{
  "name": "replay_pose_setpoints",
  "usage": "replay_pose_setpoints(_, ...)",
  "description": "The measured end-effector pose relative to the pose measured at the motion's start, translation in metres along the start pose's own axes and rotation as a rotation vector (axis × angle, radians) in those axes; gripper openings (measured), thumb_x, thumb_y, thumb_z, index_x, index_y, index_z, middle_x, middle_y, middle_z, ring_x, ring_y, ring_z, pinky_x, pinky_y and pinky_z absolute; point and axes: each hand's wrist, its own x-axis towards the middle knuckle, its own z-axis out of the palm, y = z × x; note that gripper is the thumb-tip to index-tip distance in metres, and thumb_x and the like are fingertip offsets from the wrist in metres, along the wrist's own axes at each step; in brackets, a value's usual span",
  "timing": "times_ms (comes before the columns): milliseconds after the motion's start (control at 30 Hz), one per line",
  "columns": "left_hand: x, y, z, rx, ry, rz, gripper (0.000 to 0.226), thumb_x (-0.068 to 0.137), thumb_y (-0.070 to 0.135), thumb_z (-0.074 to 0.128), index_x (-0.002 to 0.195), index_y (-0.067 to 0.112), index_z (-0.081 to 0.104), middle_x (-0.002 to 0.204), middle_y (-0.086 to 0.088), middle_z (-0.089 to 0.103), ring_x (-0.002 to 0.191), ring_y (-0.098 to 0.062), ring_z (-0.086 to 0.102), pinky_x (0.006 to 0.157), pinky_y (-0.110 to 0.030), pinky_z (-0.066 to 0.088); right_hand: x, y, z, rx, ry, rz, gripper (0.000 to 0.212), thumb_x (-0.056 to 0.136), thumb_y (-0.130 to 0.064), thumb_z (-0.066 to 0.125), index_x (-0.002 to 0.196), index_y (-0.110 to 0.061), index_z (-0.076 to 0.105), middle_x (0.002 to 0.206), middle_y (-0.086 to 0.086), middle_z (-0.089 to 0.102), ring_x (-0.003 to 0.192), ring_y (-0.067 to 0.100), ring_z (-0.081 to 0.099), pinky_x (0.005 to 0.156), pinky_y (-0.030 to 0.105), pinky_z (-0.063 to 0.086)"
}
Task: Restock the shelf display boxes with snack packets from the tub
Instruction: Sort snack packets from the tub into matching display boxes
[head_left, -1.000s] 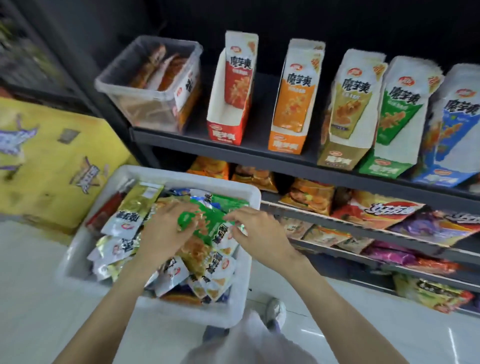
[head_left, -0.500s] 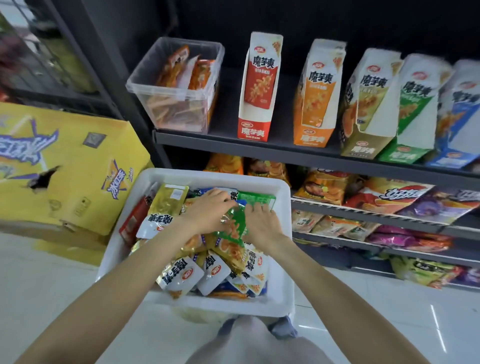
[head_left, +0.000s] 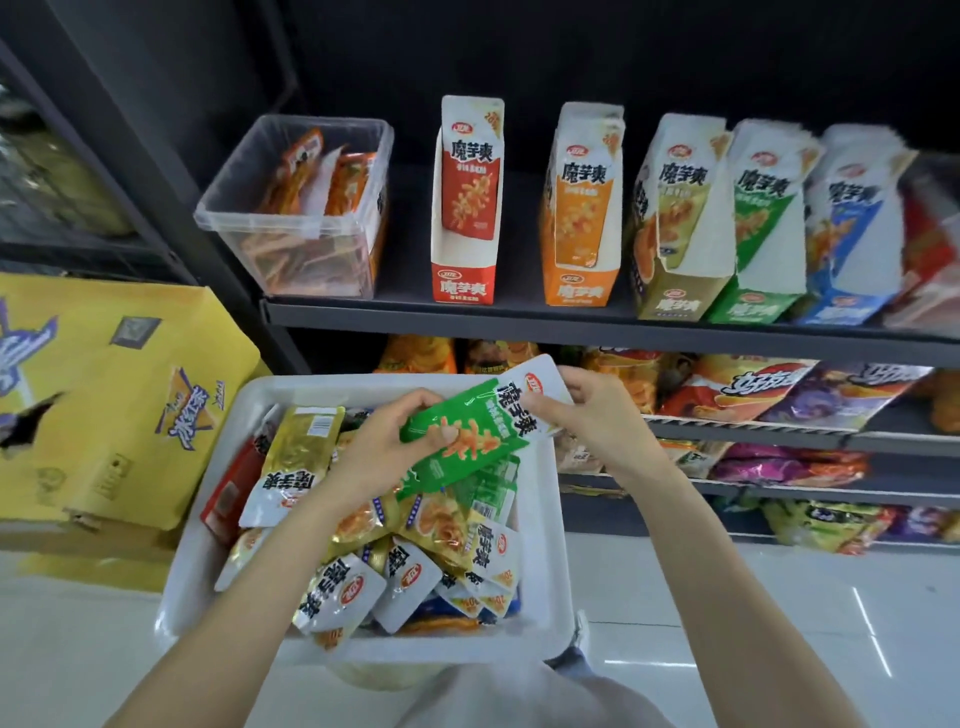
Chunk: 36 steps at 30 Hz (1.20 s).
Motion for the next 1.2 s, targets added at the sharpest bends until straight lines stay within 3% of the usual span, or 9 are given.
replay_pose_setpoints(100, 0.005, 0.004, 0.014, 0.046, 0.017, 0.03, 0.011, 0.081, 0.031, 0.067, 0.088, 0.028, 0.059, 0.09, 0.021, 0.068, 0.089, 0.001, 0.063, 0.08, -0.026, 0.048, -0.003, 0.0, -0.013, -0.161, 0.039, -0.07, 0.007, 0.086, -0.023, 0.069, 0.091, -0.019, 0.073, 0.083, -0.006, 0.074, 0.074, 0.01, 0.068, 0.056, 0.018, 0.049)
replay_pose_setpoints(267, 0.031, 0.028, 0.036, 0.484, -0.034, 0.161, 0.022, 0.079, 0.04, 0.072, 0.098, 0.031, 0.065, 0.097, 0.015, 0.07, 0.092, 0.0, 0.063, 0.081, -0.027, 0.052, -0.013, -0.005, -0.053, -0.366, 0.092, -0.191, 0.017, 0.084, -0.03, 0.07, 0.077, -0.014, 0.071, 0.07, -0.001, 0.068, 0.066, 0.02, 0.06, 0.06, 0.037, 0.046)
replay_pose_setpoints(367, 0.055, 0.062, 0.058, 0.417, -0.107, 0.271, 0.019, 0.082, 0.03, 0.072, 0.101, 0.026, 0.068, 0.093, 0.014, 0.071, 0.086, 0.001, 0.063, 0.077, -0.019, 0.05, -0.019, -0.008, -0.088, -0.481, 0.205, -0.247, 0.028, 0.083, -0.03, 0.071, 0.069, -0.006, 0.066, 0.059, 0.009, 0.059, 0.054, 0.02, 0.046, 0.052, 0.033, 0.034)
replay_pose_setpoints(467, 0.088, 0.099, 0.085, 0.314, -0.06, 0.372, 0.017, 0.081, 0.023, 0.074, 0.098, 0.024, 0.07, 0.084, 0.019, 0.069, 0.08, 0.003, 0.064, 0.075, -0.022, 0.052, -0.026, -0.017, -0.126, -0.453, 0.378, -0.277, 0.021, 0.084, -0.029, 0.071, 0.08, -0.009, 0.071, 0.066, 0.008, 0.066, 0.058, 0.02, 0.052, 0.056, 0.037, 0.042)
replay_pose_setpoints(600, 0.134, 0.147, 0.13, 0.2, 0.03, 0.481, 0.015, 0.082, 0.024, 0.073, 0.096, 0.024, 0.069, 0.084, 0.014, 0.068, 0.079, 0.003, 0.062, 0.076, -0.023, 0.052, -0.028, -0.036, -0.19, -0.386, 0.472, -0.332, 0.016, 0.084, -0.021, 0.072, 0.086, -0.034, 0.063, 0.07, -0.02, 0.066, 0.061, -0.001, 0.059, 0.057, 0.018, 0.048)
replay_pose_setpoints(700, 0.164, 0.175, 0.166, 0.225, 0.149, 0.574, 0.024, 0.084, 0.029, 0.07, 0.107, 0.023, 0.066, 0.096, 0.014, 0.068, 0.089, 0.0, 0.063, 0.081, -0.029, 0.055, -0.017, -0.045, -0.239, -0.532, 0.6, -0.392, 0.006, 0.085, -0.021, 0.07, 0.083, -0.021, 0.065, 0.062, -0.012, 0.06, 0.055, 0.003, 0.054, 0.055, 0.021, 0.044)
replay_pose_setpoints(833, 0.203, 0.181, 0.186, 0.624, 0.308, 0.603, 0.049, 0.087, 0.041, 0.063, 0.13, 0.024, 0.05, 0.131, 0.002, 0.055, 0.123, -0.016, 0.048, 0.102, -0.033, 0.037, 0.017, -0.051, -0.285, -0.665, 0.865, -0.465, 0.011, 0.087, -0.024, 0.065, 0.084, -0.014, 0.062, 0.061, 0.01, 0.058, 0.056, 0.024, 0.051, 0.056, 0.034, 0.04)
replay_pose_setpoints(967, 0.219, 0.168, 0.194, 0.932, 0.171, 0.651, 0.042, 0.084, 0.047, 0.063, 0.118, 0.023, 0.061, 0.127, -0.001, 0.055, 0.123, -0.026, 0.044, 0.104, -0.043, 0.029, 0.067, -0.051, -0.297, -0.913, 0.78, -0.394, 0.024, 0.088, -0.025, 0.062, 0.108, -0.011, 0.064, 0.08, 0.015, 0.067, 0.075, 0.034, 0.061, 0.06, 0.032, 0.036)
replay_pose_setpoints(1200, 0.225, 0.16, 0.199, 1.041, 0.112, 0.693, 0.009, 0.074, 0.032, 0.078, 0.076, 0.023, 0.075, 0.11, -0.004, 0.065, 0.117, -0.032, 0.049, 0.103, -0.053, 0.031, 0.141, -0.038, -0.285, -1.285, 0.384, -0.268, 0.028, 0.09, -0.021, 0.058, 0.116, -0.012, 0.058, 0.103, 0.019, 0.06, 0.096, 0.037, 0.058, 0.066, 0.033, 0.036)
